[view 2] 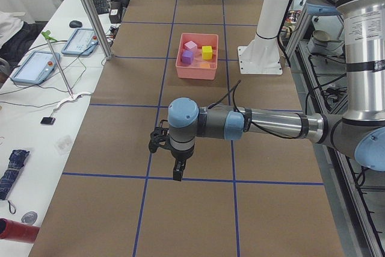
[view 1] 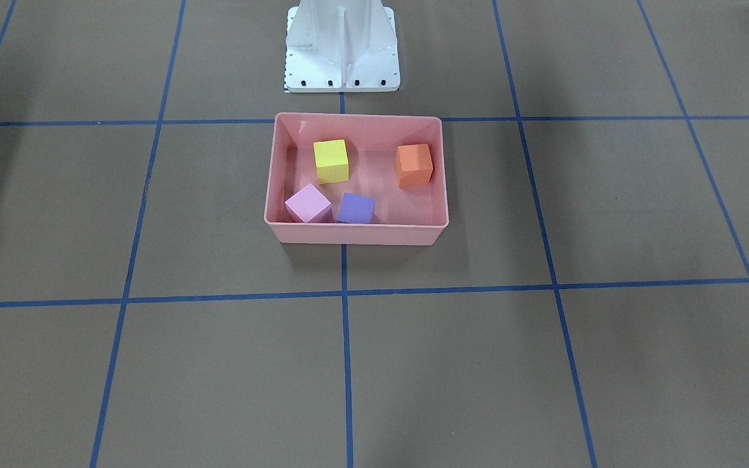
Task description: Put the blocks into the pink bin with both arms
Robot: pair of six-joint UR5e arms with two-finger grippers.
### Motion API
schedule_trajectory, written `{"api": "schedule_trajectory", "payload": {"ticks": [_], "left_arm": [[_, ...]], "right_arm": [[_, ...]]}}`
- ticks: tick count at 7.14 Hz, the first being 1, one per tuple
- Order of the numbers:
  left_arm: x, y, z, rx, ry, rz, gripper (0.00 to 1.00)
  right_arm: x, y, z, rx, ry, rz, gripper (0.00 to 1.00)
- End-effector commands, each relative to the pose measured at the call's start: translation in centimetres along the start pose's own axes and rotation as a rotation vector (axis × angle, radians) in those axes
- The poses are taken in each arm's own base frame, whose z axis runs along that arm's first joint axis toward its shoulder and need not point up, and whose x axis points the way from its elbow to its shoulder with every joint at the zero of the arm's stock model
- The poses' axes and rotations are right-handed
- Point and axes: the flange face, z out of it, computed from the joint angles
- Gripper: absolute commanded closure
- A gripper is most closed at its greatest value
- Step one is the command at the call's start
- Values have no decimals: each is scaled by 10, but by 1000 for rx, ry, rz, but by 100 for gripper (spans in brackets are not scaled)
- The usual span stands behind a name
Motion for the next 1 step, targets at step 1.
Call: {"api": "schedule_trajectory", "payload": {"ticks": [1], "left_arm": [[0,0,0,-1,0,-1,0]], "right_arm": [[0,-1,-1,1,-1,-1,0]]}}
